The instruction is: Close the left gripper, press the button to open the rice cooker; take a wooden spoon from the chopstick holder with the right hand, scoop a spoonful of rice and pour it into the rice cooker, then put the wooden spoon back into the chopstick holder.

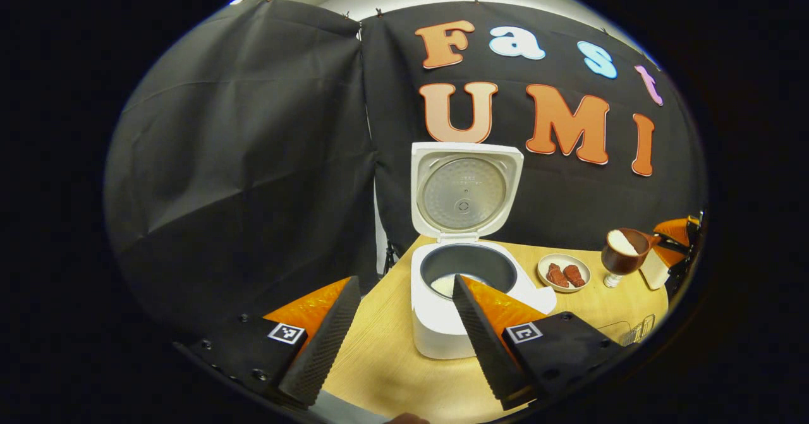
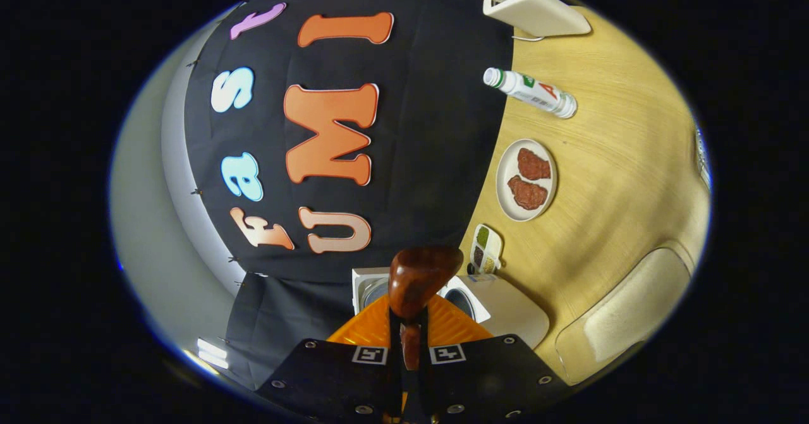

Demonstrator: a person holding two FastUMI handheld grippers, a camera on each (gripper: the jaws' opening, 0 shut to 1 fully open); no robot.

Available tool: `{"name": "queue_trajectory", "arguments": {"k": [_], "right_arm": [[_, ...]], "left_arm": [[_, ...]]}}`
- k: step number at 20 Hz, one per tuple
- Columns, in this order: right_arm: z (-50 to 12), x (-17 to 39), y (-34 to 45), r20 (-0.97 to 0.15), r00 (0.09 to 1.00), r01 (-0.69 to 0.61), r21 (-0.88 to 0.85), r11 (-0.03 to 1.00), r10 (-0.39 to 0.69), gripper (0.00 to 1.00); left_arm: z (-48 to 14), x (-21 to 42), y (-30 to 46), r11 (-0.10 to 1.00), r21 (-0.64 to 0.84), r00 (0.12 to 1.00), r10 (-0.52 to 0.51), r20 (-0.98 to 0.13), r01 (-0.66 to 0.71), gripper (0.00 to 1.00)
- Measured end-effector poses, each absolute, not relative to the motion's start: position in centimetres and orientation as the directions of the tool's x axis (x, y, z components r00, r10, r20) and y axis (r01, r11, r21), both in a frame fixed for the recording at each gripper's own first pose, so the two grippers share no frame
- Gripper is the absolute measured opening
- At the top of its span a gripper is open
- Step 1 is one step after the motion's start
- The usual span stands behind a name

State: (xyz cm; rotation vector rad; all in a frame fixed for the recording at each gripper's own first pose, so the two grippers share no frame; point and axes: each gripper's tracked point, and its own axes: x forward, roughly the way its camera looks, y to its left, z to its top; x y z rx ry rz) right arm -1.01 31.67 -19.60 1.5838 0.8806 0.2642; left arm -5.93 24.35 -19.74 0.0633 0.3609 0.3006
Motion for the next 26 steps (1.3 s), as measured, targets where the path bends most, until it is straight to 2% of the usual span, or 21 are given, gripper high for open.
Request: {"name": "queue_trajectory", "arguments": {"k": [5,10,16,21,26], "right_arm": [[-18.1,2.0,37.2,-0.299,0.660,0.352,0.933,0.068,0.689,0.10],[-17.5,3.7,42.9,-0.327,0.629,0.295,0.940,0.172,0.706,0.10],[-18.1,5.1,48.9,-0.379,0.609,0.174,0.921,0.349,0.696,0.10],[-21.7,4.8,52.3,-0.487,0.589,0.086,0.831,0.549,0.645,0.10],[-23.3,5.0,53.5,-0.535,0.613,-0.006,0.732,0.681,0.581,0.10]], "left_arm": [[-20.1,-7.4,27.6,0.938,0.119,0.878,0.348,-0.329,-0.327,1.00],[-20.6,-8.3,29.9,0.931,0.110,0.875,0.364,-0.319,-0.347,1.00],[-19.5,-8.4,32.0,0.916,0.186,0.880,0.395,-0.263,-0.356,0.99],[-21.0,-9.2,33.9,0.912,0.178,0.865,0.407,-0.292,-0.369,1.00],[-21.6,-10.4,36.2,0.899,0.194,0.848,0.436,-0.303,-0.393,0.99]]}}
